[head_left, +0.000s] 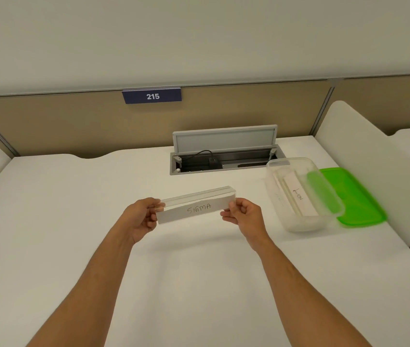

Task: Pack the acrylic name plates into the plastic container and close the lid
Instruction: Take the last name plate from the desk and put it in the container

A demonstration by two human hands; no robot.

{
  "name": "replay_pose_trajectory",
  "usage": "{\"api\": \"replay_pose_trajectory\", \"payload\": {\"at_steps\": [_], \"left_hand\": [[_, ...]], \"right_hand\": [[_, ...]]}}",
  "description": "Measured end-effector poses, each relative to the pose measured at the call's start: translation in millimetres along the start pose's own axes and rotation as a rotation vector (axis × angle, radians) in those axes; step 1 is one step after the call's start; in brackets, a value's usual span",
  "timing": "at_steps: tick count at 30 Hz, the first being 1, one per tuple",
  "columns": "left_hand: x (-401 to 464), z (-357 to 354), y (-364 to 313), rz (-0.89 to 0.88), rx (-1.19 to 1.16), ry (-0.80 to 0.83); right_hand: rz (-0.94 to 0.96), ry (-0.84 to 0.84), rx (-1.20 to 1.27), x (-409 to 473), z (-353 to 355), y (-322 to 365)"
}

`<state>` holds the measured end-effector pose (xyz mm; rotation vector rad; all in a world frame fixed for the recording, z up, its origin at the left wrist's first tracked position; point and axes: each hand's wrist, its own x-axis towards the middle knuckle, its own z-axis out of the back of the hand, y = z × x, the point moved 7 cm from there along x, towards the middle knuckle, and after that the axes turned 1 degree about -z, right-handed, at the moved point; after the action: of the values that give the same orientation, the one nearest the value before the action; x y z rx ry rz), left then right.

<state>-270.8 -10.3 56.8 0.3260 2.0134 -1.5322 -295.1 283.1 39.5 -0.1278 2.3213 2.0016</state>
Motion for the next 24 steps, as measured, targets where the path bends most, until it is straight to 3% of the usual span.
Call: {"api": "replay_pose_trajectory", "payload": {"at_steps": [8,18,24], "left_hand": [[-11.4,-28.9,-6.5,-0.166,0.199,-0.086],[-19.1,-78.5,2.5,-0.380,0.101,0.033],[-7.6,-106.3,7.5,-0.355,-0.026,0.036]], "right_hand": [[-0.004,-0.042,0.092,-11.1,28.8,10.7],[0.000,-0.106,0.135,-15.6,66.5,19.0],[0.022,-0.149,-0.005,-17.4,93.6,29.7]]}}
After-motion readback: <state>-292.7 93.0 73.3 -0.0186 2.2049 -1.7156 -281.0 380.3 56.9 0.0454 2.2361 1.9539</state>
